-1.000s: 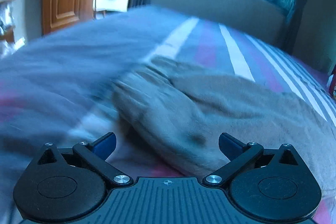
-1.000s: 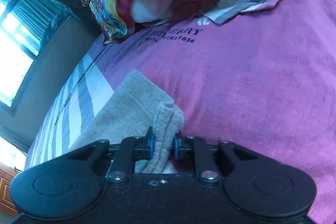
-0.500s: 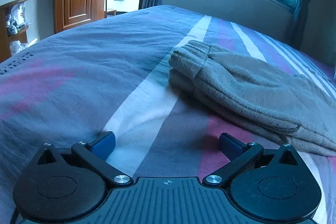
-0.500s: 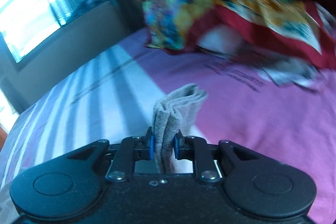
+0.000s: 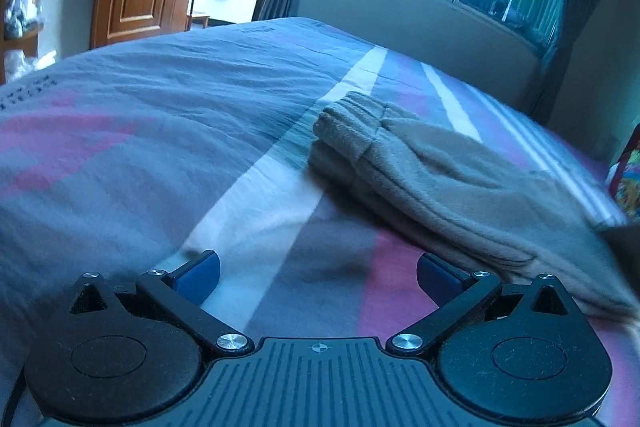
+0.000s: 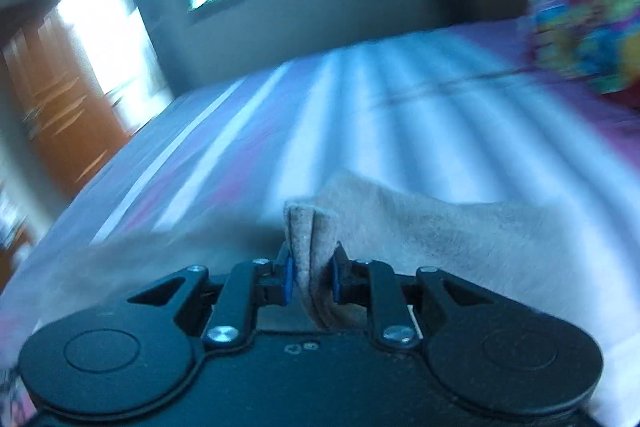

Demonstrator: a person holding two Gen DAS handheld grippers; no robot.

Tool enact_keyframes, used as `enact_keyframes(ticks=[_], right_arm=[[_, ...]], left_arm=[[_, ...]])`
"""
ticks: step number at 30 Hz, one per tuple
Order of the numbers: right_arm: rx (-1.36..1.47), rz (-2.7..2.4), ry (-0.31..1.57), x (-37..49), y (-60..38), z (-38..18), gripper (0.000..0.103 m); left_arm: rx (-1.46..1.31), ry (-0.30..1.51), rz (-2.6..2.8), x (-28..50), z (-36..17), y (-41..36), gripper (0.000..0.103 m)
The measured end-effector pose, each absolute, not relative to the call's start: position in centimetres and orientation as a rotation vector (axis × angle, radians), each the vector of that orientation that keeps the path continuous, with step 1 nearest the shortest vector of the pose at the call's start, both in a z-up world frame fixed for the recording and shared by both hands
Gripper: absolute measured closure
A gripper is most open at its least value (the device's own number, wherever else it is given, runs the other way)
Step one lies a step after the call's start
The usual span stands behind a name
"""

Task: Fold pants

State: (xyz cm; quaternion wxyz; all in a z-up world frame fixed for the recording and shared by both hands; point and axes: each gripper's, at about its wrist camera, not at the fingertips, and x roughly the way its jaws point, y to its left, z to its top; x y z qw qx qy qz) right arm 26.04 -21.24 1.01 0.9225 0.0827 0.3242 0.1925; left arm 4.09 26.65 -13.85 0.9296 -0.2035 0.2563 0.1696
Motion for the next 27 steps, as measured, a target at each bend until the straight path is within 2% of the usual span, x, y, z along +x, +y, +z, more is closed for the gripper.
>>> enact_keyframes(ticks=[4,17,19,20,21,22,23,24,27], right_arm=[[0.022,0.518,0.752,24.8,-15.4,-2.5,0.086],[-0.297,0.548,0.587,19.5,-11.7,-2.8,0.085],[-0.328,0.552,0.592,19.0,-10.8,-3.8,0.071],[-0.290,0.595,0.622,18.8,-10.7,-4.0,0.052],[-0.240,0.665,0.630,18.4,-10.7,-3.9,0.048],[-0.207,0.723,0.611,17.9,-10.5,-3.7,0.048],[-0.198,0.760,0.593,17.4,-10.3,-3.4,0.056],[-0.175,0.784,0.583,17.1,-10.4,-3.1,0.067],[-0.046,0.719,0.579,17.6,-12.6,-2.0,0.072]], left_arm=[[-0.461,0.507,0.345,3.5,-13.9,27.1,0.000],[-0.443,0.532,0.366,4.6,-14.4,26.9,0.000],[-0.440,0.534,0.368,4.6,-14.4,26.9,0.000],[-0.437,0.536,0.369,4.7,-14.4,26.9,0.000],[-0.435,0.537,0.371,4.7,-14.4,26.9,0.000],[-0.434,0.538,0.373,4.8,-14.4,26.9,0.000],[-0.433,0.536,0.375,4.8,-14.4,26.9,0.000],[-0.429,0.530,0.376,4.8,-14.3,26.7,0.000],[-0.408,0.516,0.328,4.6,-12.9,25.3,0.000]])
